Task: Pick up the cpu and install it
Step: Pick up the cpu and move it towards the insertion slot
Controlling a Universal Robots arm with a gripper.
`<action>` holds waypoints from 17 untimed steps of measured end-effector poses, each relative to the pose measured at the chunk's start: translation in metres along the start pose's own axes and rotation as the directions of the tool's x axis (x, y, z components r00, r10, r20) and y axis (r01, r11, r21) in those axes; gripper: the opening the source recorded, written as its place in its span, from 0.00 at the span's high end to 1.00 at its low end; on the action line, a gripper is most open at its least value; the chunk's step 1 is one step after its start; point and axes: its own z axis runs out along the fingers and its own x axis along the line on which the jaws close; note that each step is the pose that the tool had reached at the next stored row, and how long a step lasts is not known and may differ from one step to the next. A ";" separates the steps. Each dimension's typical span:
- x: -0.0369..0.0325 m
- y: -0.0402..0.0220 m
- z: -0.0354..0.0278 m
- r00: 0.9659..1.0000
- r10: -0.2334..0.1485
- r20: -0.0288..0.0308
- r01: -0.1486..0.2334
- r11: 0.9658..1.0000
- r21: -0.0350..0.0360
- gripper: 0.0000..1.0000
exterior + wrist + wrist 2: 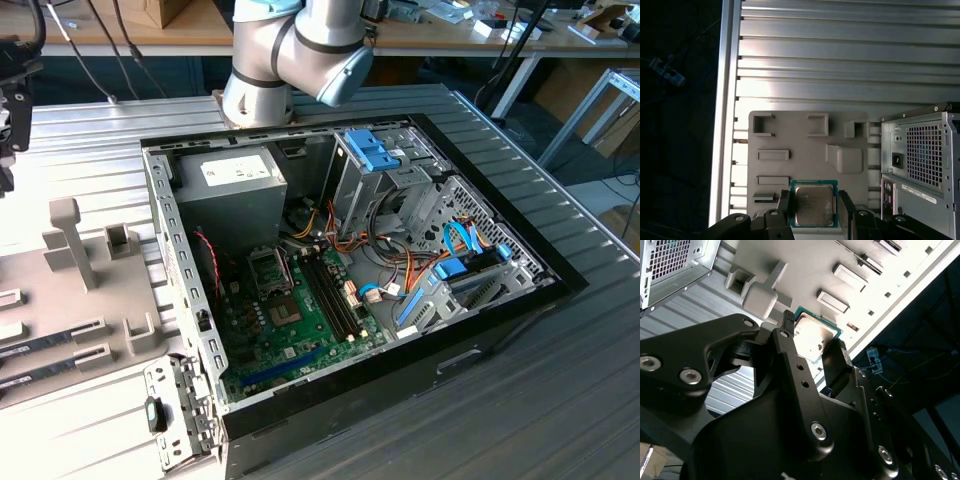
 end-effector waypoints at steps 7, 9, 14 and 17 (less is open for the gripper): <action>-0.0071 -0.0002 0.0001 1.000 0.000 0.000 0.000 1.000 0.000 0.53; -0.0085 -0.0002 0.0002 1.000 0.000 0.000 0.000 1.000 0.000 0.53; -0.0122 -0.0003 0.0003 1.000 0.000 0.000 0.000 1.000 0.000 0.53; -0.0144 -0.0004 0.0003 1.000 0.000 0.000 0.000 1.000 0.000 0.53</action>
